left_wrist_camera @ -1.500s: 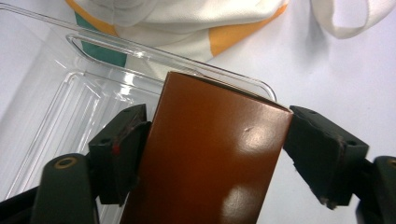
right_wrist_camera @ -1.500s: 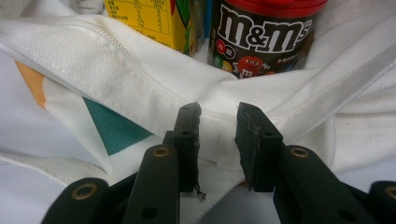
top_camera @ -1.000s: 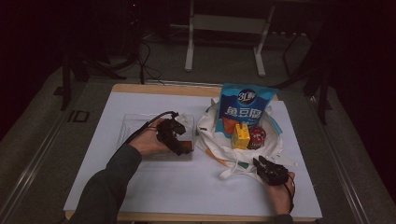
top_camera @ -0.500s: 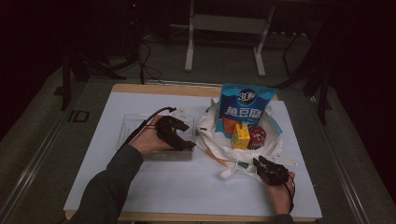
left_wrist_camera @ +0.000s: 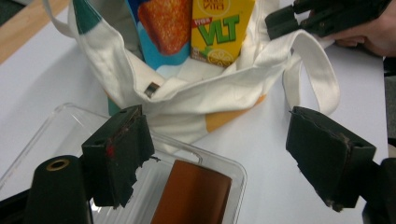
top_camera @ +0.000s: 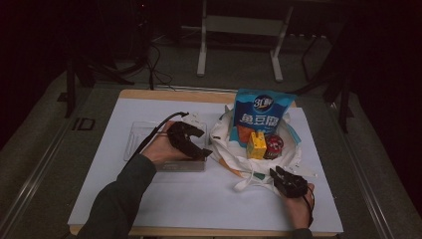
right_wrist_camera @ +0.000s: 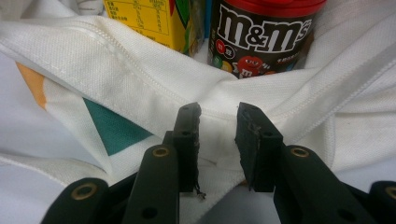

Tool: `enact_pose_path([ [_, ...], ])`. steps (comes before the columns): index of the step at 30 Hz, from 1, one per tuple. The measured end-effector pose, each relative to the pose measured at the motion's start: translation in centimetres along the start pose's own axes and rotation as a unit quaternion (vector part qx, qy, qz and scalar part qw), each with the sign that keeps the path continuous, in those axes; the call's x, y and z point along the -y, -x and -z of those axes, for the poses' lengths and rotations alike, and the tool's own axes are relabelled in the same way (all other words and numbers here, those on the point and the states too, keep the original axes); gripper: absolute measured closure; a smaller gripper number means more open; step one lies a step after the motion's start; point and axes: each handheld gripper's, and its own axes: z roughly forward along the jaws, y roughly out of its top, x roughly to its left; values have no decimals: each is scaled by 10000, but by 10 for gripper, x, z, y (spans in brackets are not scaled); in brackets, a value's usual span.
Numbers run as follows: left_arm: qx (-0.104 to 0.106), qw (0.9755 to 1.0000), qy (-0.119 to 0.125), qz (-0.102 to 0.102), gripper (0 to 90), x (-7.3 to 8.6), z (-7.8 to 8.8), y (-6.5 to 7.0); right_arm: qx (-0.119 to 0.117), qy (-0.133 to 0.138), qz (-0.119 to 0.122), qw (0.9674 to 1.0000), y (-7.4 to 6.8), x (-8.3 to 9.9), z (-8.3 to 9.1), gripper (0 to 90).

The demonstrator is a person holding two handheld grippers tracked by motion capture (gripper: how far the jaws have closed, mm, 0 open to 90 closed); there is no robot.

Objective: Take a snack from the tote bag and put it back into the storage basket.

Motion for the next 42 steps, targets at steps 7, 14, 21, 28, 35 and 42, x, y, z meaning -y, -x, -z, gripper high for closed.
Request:
enact_pose_path([
  [7, -37, 10000, 88, -28, 197, -7, -1, 2, 4, 6, 7, 10000, 0, 0, 0, 696],
  [14, -69, 9998, 154, -60, 227, -13, -6, 6, 6, 6, 9, 10000, 0, 0, 0, 696],
  [21, -69, 9996, 247, -98, 249, -19, -9, 8, 7, 10, 12, 10000, 0, 0, 0, 696],
  [28, -58, 9994, 295, -146, 267, -25, -11, 11, 9, 11, 21, 10000, 0, 0, 0, 695],
  [35, -16, 9992, 326, -234, 273, -32, -12, 14, 10, 15, 13, 10000, 0, 0, 0, 695],
  [42, -39, 9990, 331, -308, 293, -35, -15, 18, 18, 10, 21, 10000, 0, 0, 0, 695],
])
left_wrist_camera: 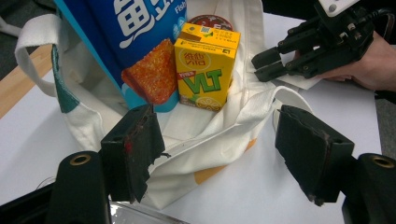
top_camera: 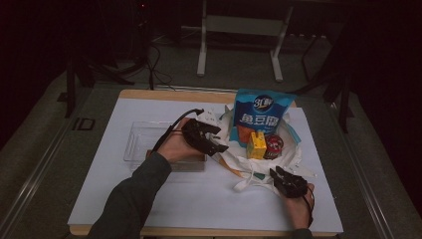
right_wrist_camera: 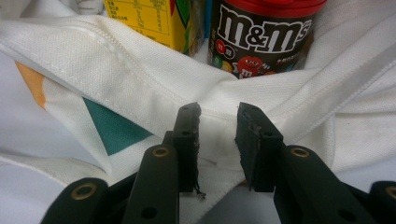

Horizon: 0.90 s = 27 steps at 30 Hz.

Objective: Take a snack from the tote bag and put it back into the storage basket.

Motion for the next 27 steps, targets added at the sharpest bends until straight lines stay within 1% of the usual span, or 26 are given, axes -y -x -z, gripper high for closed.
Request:
enact_pose_path([
  [1, -36, 10000, 15, -19, 294, 0, 0, 0, -2, 8, -1, 10000, 0, 0, 0, 694],
  [3, 2, 10000, 33, 10, 316, -1, -1, 0, -1, 4, 1, 10000, 0, 0, 0, 694],
  [5, -27, 10000, 33, 2, 329, -2, -2, 0, 6, -1, 10, 10000, 0, 0, 0, 694],
  [12, -9, 10000, 21, -1, 349, -5, -8, 0, -2, -1, 8, 10000, 0, 0, 0, 694],
  [16, -23, 10000, 1, -41, 352, -7, -13, 1, 3, -1, 13, 10000, 0, 0, 0, 694],
  [19, -21, 10000, -38, -16, 353, -9, -18, 1, 13, 0, 22, 10000, 0, 0, 0, 694],
  [20, 12, 10000, -61, 37, 350, -10, -19, 0, 15, 0, 23, 10000, 0, 0, 0, 694],
  [22, 14, 9999, -106, 79, 348, -11, -22, -1, 3, 5, 11, 10000, 0, 0, 0, 693],
  [24, 23, 9998, -182, 76, 350, -13, -26, -1, 8, -1, 14, 10000, 0, 0, 0, 693],
  [25, 23, 9998, -182, 76, 350, -13, -26, -1, 8, -1, 14, 10000, 0, 0, 0, 693],
  [27, -22, 9997, -237, 22, 350, -14, -27, -1, 1, 0, -5, 10000, 0, 0, 0, 693],
])
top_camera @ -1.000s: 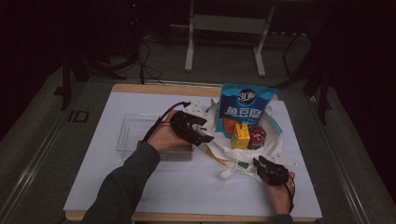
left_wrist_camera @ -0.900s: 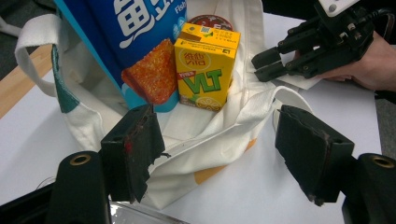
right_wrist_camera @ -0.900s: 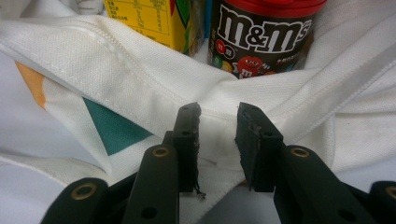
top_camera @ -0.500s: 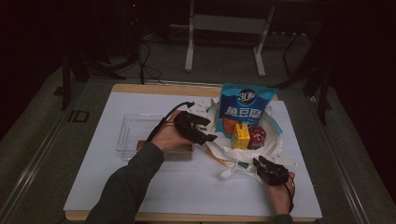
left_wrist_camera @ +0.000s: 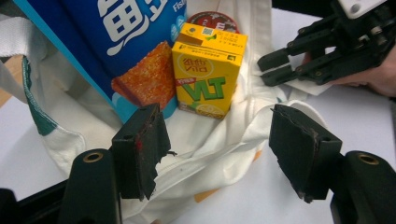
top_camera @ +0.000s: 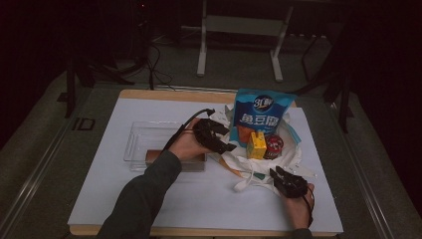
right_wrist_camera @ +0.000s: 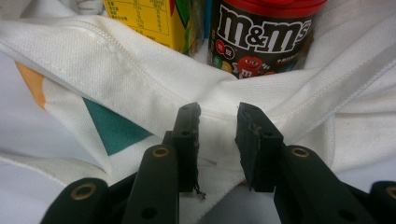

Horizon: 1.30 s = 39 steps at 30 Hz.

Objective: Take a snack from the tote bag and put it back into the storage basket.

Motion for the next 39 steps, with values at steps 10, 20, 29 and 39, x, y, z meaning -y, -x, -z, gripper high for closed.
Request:
enact_pose_path([
  [10, -99, 9999, -50, 22, 350, -2, -11, -3, -7, 0, -8, 10000, 0, 0, 0, 694],
  [20, -116, 9999, -65, 40, 349, -6, -20, -7, -14, -2, -19, 10000, 0, 0, 0, 693],
  [29, -50, 10000, -60, 13, 350, -12, -28, -4, -8, 1, -5, 10000, 0, 0, 0, 693],
  [39, -96, 9998, -172, -3, 343, -15, -36, -6, -16, -1, -13, 10000, 1, 0, 0, 693],
])
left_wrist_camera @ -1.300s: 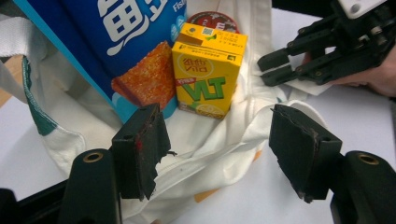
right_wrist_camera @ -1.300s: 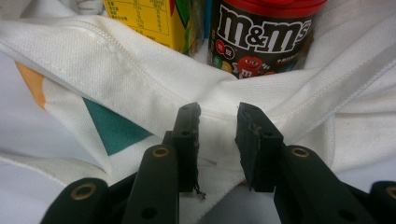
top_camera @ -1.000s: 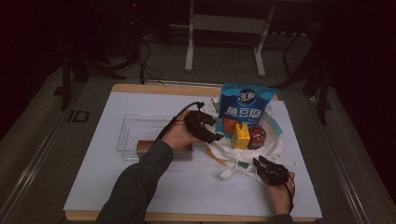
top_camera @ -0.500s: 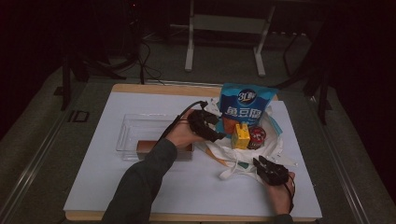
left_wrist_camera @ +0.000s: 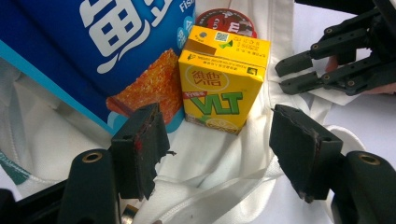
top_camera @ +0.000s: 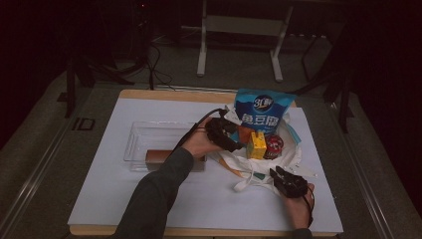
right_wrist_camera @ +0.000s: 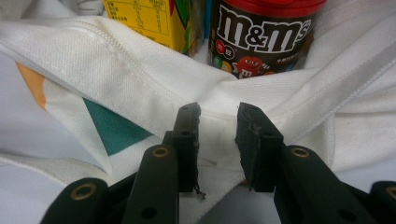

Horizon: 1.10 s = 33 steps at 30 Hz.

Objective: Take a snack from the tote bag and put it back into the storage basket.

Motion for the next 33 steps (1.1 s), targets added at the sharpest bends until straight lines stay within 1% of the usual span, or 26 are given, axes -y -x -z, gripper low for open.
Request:
enact_pose_path([
  [4, -8, 9999, -113, -69, 339, -2, -5, 2, -9, 0, -10, 10000, 0, 0, 0, 693],
  [9, 32, 9998, -139, -114, 333, -5, -11, 3, -9, 1, -14, 10000, 0, 0, 0, 693],
  [12, 7, 9997, -177, -166, 326, -7, -14, 4, -12, 0, -21, 10000, 0, 0, 0, 693],
  [16, 17, 9999, -124, -113, 325, -9, -17, 2, -7, 3, -10, 10000, 0, 0, 0, 692],
  [18, 1, 9998, -149, -103, 322, -9, -19, 2, -14, 4, -19, 10000, 0, 0, 0, 692],
  [21, 30, 9998, -142, -97, 317, -10, -21, 2, -14, 5, -16, 10000, 0, 0, 0, 692],
  [23, 68, 9998, -150, -98, 303, -10, -22, 2, -14, 5, -15, 10000, 0, 0, 0, 692],
  [25, 126, 9998, -163, -71, 264, -11, -24, 3, -15, 6, -19, 10000, 0, 0, 0, 692],
  [33, 169, 9996, -202, -34, 224, -11, -31, 3, -13, 3, -16, 10000, 0, 0, 0, 692],
])
